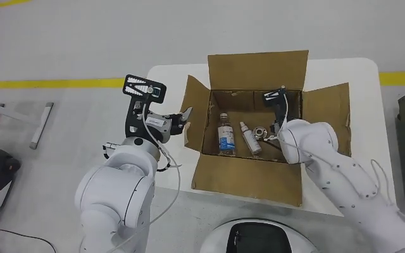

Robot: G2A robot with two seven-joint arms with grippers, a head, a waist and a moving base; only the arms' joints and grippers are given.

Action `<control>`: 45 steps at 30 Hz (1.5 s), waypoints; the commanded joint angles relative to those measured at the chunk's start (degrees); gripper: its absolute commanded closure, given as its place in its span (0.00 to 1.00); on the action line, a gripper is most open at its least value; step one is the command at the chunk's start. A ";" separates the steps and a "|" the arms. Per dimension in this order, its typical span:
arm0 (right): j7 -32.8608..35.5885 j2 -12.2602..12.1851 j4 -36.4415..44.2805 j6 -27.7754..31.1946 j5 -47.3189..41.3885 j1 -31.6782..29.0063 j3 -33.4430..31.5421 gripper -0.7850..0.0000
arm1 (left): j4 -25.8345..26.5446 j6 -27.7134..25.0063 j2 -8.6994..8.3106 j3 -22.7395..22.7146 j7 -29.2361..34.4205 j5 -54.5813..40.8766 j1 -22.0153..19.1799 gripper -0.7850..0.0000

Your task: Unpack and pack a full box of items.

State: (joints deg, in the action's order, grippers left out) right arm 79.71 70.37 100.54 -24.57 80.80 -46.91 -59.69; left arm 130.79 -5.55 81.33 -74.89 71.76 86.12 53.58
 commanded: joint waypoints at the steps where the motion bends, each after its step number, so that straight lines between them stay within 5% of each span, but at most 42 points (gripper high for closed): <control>1: 0.27 0.63 -1.03 0.26 0.62 0.51 0.30 0.55 | 0.00 0.00 0.00 0.00 0.00 0.00 0.00 0.00; 4: 0.62 1.51 -1.35 0.61 1.05 0.76 0.28 0.41 | 0.00 0.00 0.00 0.00 0.00 0.00 0.00 0.00; 10: 2.09 2.63 1.54 2.09 1.04 0.00 -2.08 0.30 | 0.00 0.00 0.00 0.00 0.00 0.00 0.00 0.00; 14: 1.54 2.68 9.78 2.16 -1.79 -1.61 -6.37 0.72 | 0.00 0.00 0.00 0.00 0.00 0.00 0.00 0.00; 15: 0.76 2.54 12.25 2.47 -2.56 -2.27 -8.18 0.76 | 0.00 0.00 0.00 0.00 0.00 0.00 0.00 0.00; 16: -0.73 2.42 15.18 2.79 -3.75 -2.89 -10.24 1.00 | 0.00 0.00 0.00 0.00 0.00 0.00 0.00 0.00; 23: -13.18 1.32 27.23 8.15 -14.19 -9.68 -29.93 1.00 | 0.00 0.00 0.00 0.00 0.00 0.00 0.00 0.00; 34: -21.43 0.89 17.98 5.49 -35.73 -18.44 -59.58 1.00 | 0.00 0.00 0.00 0.00 0.00 0.00 0.00 0.00; 39: -18.46 1.12 10.00 4.64 -50.62 -20.84 -62.93 1.00 | 0.00 0.00 0.00 0.00 0.00 0.00 0.00 0.00; 45: -13.64 1.12 4.48 5.90 -64.26 -21.03 -59.36 1.00 | 0.00 0.00 0.00 0.00 0.00 0.00 0.00 0.00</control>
State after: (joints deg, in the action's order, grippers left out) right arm 65.65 71.52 105.39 -18.86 18.56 -67.98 -119.68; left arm 130.79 -5.55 81.33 -74.89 71.76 86.12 53.58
